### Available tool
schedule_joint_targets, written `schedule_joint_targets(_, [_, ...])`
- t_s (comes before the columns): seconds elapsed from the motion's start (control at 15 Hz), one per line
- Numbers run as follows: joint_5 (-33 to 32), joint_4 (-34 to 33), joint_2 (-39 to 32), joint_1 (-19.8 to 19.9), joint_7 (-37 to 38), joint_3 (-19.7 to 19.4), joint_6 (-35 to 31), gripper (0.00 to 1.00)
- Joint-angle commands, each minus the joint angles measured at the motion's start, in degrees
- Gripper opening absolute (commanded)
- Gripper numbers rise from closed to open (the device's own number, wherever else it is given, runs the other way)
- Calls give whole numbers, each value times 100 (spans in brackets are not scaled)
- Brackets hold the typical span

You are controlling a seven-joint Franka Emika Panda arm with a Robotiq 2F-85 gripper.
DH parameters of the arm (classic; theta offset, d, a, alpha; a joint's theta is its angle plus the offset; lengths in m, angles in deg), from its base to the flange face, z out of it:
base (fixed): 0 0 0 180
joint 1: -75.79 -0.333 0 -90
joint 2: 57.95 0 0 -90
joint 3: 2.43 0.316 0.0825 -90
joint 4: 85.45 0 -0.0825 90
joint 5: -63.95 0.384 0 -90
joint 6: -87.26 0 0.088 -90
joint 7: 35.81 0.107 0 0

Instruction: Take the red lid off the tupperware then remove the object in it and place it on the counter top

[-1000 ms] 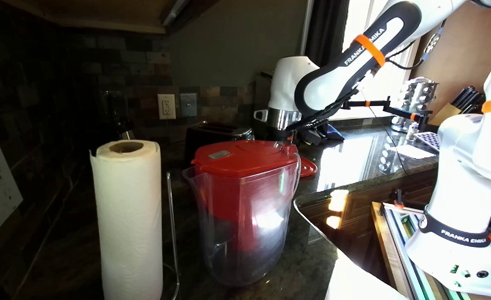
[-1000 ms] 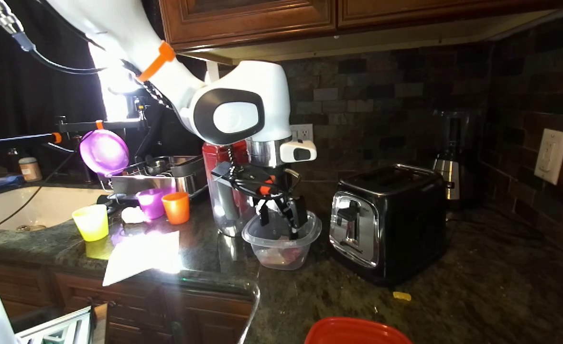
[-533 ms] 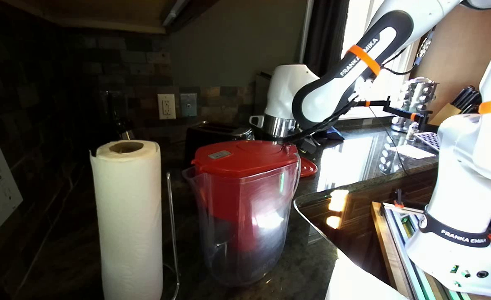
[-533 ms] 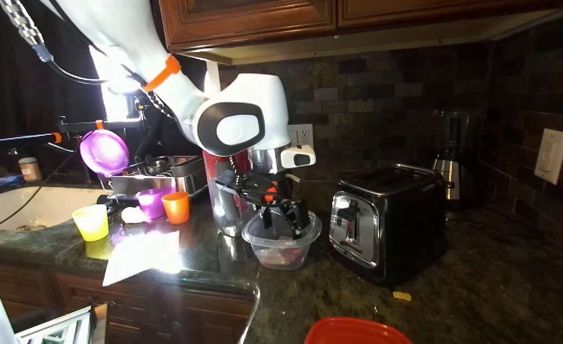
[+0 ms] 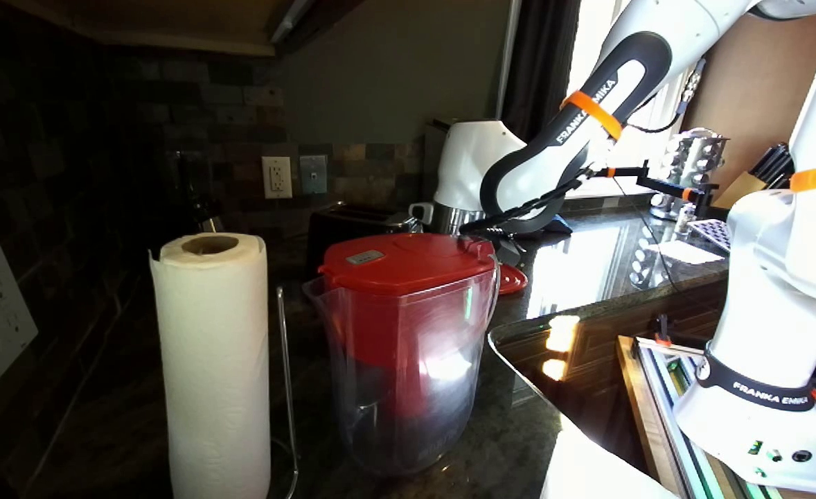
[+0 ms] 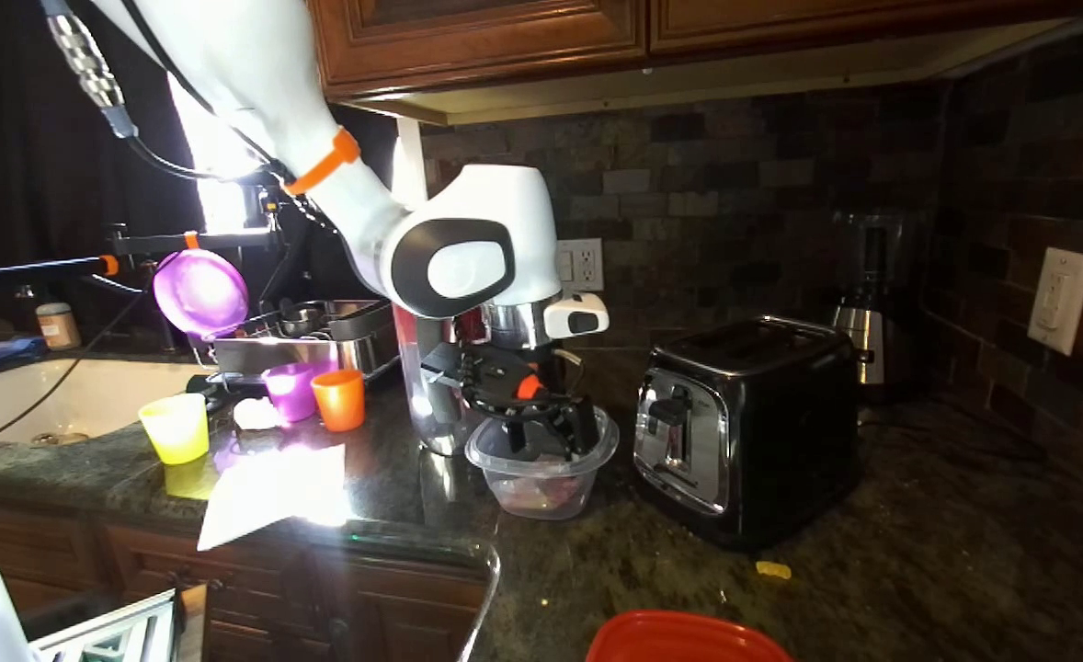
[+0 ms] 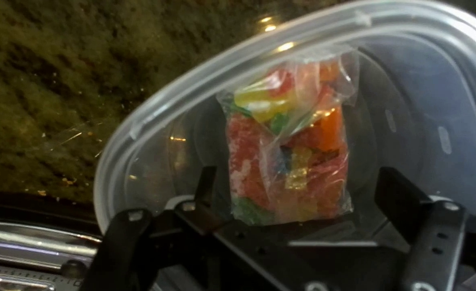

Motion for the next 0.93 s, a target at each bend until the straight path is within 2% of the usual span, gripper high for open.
schedule_joint_targets(0.0, [-213,-62,-224,22,111,33,-142,100])
schedule_joint_targets(0.53, [-528,-142,-380,23,325,36,-98,99])
schedule_joint_targets(0.67, [-593,-145,-377,19,362,40,-71,74])
schedule_joint_targets(0.73, [-624,-142,-372,17,385,42,-71,70])
schedule_joint_targets(0.87, [-685,-137,-364,14,446,44,-71,52])
